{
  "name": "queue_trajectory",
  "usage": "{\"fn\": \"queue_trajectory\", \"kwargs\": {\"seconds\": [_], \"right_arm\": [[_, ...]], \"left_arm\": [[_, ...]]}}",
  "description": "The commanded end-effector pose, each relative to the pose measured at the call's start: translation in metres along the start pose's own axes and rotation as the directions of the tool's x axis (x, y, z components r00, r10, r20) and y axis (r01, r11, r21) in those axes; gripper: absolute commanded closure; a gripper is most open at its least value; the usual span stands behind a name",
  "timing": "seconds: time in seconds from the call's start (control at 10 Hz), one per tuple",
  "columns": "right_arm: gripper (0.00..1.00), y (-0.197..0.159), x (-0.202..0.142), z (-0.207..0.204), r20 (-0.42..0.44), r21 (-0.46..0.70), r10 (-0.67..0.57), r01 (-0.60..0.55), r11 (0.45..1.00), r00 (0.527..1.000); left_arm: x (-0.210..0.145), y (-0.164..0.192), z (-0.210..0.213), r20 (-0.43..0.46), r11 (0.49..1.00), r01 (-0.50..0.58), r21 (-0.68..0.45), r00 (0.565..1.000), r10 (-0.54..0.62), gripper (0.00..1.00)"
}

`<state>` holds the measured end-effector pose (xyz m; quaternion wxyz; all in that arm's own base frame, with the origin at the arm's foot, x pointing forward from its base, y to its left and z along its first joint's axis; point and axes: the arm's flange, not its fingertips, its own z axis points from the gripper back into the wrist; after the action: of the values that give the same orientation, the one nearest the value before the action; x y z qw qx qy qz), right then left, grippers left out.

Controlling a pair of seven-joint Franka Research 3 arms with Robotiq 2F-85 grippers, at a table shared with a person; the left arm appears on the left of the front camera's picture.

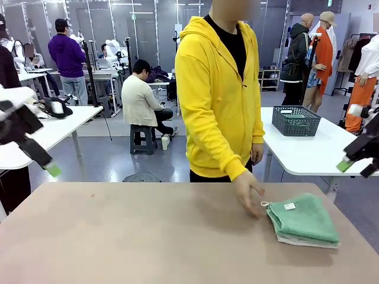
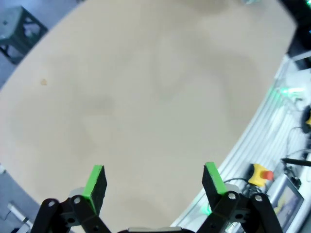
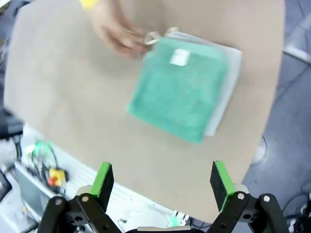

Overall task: Fold the towels and place them in the basket.
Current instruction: Stack the folded Towel with hook on the right side of the table.

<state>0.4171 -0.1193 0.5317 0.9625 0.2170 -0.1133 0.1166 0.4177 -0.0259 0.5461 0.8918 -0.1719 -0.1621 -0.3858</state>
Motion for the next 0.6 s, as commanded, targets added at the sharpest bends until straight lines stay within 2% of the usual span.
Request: {"fn": "queue_trajectory", "kwargs": {"seconds": [0.0,0.2,0.3,0.5], "right_arm": [[0.0,0.003,-0.027,0.024,0.045,0.173,0.069,-0.076,0.982,0.997],[0.0,-0.014,-0.057,0.052,0.118,0.316,0.037,-0.072,0.946,0.992],[0.0,-0.028,-0.073,0.062,0.157,0.406,0.001,-0.066,0.912,0.988],[0.0,-0.049,-0.097,0.066,0.2,0.548,-0.033,-0.084,0.832,0.979]], "left_arm": [[-0.028,0.027,0.033,0.079,0.985,-0.016,-0.174,0.996,0.03,0.0],[-0.086,0.064,0.079,0.195,0.931,-0.053,-0.361,0.972,0.131,0.0],[-0.117,0.085,0.097,0.24,0.883,-0.054,-0.466,0.953,0.185,0.0],[-0.164,0.125,0.105,0.281,0.794,-0.085,-0.602,0.908,0.31,0.0]]}}
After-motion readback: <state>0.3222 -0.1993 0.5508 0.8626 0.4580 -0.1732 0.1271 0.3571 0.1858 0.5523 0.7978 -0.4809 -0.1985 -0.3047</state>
